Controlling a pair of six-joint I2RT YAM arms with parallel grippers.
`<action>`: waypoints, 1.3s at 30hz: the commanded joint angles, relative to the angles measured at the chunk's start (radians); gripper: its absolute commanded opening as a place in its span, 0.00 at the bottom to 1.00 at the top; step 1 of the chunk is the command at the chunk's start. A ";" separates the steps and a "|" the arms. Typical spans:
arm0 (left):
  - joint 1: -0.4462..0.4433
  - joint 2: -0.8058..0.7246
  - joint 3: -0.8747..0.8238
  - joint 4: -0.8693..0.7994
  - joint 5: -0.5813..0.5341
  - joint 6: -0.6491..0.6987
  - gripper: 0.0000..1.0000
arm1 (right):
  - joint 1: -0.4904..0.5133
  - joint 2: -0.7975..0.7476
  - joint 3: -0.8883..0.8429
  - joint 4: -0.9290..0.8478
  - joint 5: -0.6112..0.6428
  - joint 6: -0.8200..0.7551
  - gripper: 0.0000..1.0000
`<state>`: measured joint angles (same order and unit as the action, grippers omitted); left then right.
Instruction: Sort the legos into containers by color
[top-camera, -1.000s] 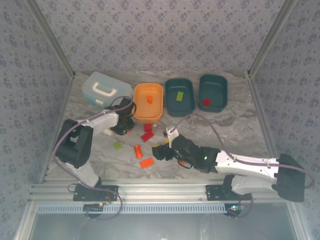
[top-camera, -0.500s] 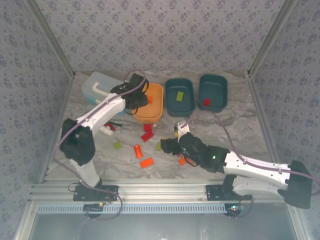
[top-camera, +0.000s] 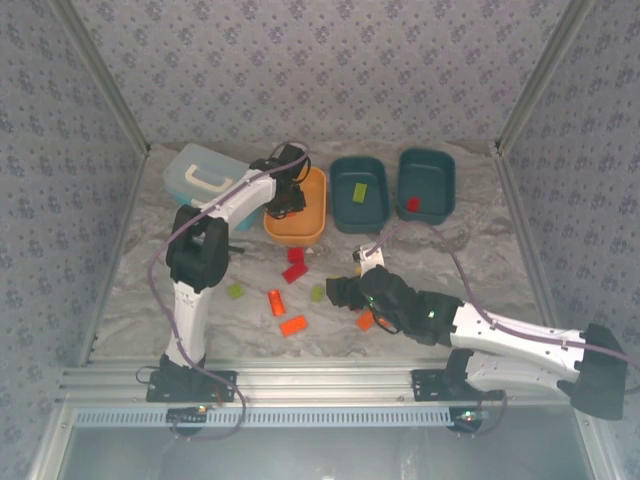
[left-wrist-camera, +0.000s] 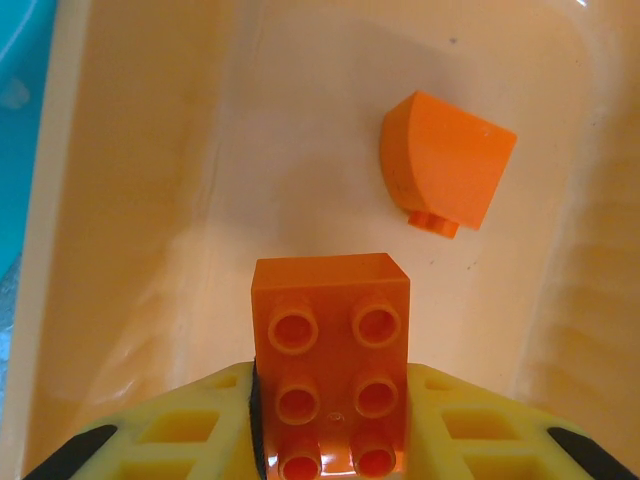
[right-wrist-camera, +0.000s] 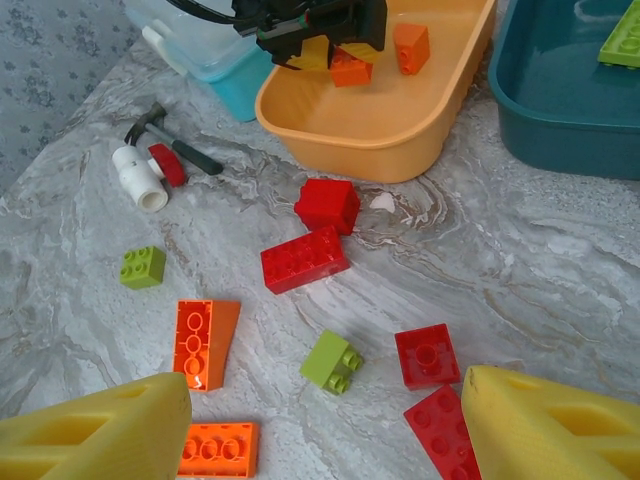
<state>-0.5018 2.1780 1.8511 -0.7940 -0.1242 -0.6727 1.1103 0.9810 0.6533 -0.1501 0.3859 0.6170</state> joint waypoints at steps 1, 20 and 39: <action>0.008 0.030 0.031 -0.038 0.025 0.018 0.37 | -0.007 -0.021 0.007 -0.023 0.028 0.028 0.74; 0.031 -0.394 -0.277 0.081 0.006 -0.022 0.71 | 0.075 0.234 0.190 -0.074 0.001 -0.076 0.73; 0.069 -1.384 -0.889 0.059 0.191 -0.139 0.82 | -0.003 0.638 0.396 -0.285 -0.087 0.322 0.55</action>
<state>-0.4282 0.8604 0.9749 -0.7345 0.0227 -0.7948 1.0992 1.5600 0.9939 -0.3382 0.3283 0.8089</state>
